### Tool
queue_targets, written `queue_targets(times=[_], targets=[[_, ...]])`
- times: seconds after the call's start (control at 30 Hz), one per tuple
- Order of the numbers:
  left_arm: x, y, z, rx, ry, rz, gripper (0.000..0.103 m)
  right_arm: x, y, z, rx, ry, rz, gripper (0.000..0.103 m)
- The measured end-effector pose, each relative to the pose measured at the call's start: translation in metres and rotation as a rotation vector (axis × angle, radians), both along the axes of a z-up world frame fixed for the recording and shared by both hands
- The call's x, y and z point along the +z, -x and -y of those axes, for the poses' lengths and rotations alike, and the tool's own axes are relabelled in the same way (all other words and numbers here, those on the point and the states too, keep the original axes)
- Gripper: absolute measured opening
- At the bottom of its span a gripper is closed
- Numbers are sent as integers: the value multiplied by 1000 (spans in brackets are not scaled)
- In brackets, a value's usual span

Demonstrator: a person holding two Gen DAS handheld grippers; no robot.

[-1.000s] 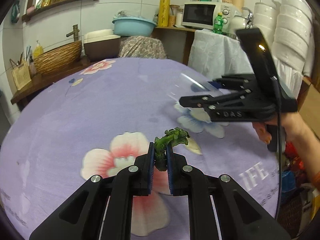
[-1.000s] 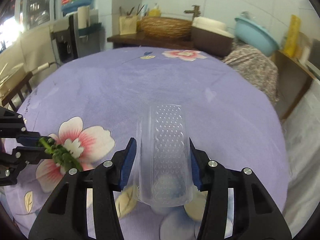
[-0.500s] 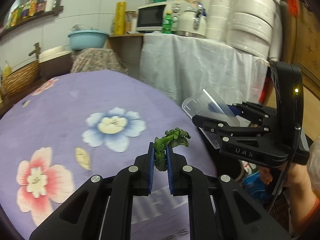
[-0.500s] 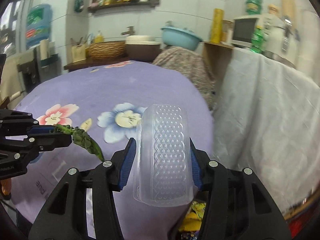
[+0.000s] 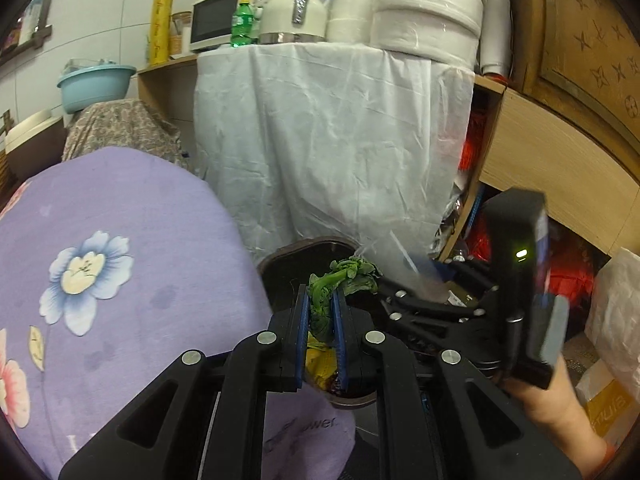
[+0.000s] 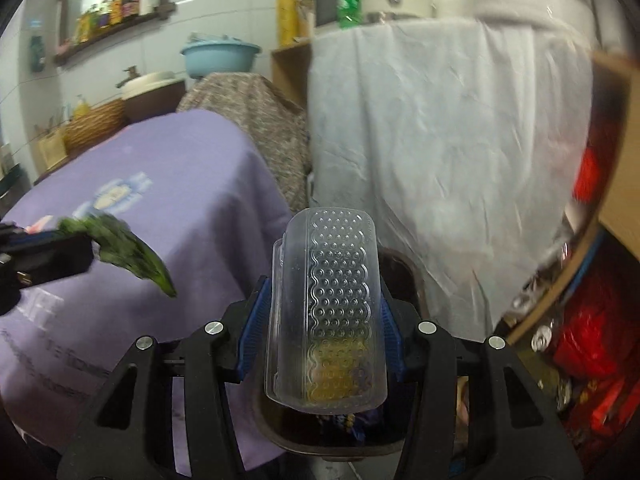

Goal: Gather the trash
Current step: 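Carry the green scrap and clear container over the black bin, then open the right tool to drop the container while the left tool releases the green scrap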

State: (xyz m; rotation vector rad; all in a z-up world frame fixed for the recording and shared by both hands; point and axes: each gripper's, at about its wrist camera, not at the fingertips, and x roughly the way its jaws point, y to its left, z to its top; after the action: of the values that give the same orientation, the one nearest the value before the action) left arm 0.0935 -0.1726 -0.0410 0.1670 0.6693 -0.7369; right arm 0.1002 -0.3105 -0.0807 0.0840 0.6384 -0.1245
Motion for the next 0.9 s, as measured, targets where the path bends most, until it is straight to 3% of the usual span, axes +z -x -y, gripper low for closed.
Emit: queue_targets(times=[0.4, 0.67, 0.9], targets=[[-33, -7, 43, -40, -62, -67, 12, -108, -33, 47, -104, -120, -208, 51], [-43, -8, 51, -44, -84, -86, 12, -136, -48, 51, -108, -120, -252, 55], [-49, -9, 55, -41, -97, -95, 12, -143, -49, 50, -115, -96, -257, 70]])
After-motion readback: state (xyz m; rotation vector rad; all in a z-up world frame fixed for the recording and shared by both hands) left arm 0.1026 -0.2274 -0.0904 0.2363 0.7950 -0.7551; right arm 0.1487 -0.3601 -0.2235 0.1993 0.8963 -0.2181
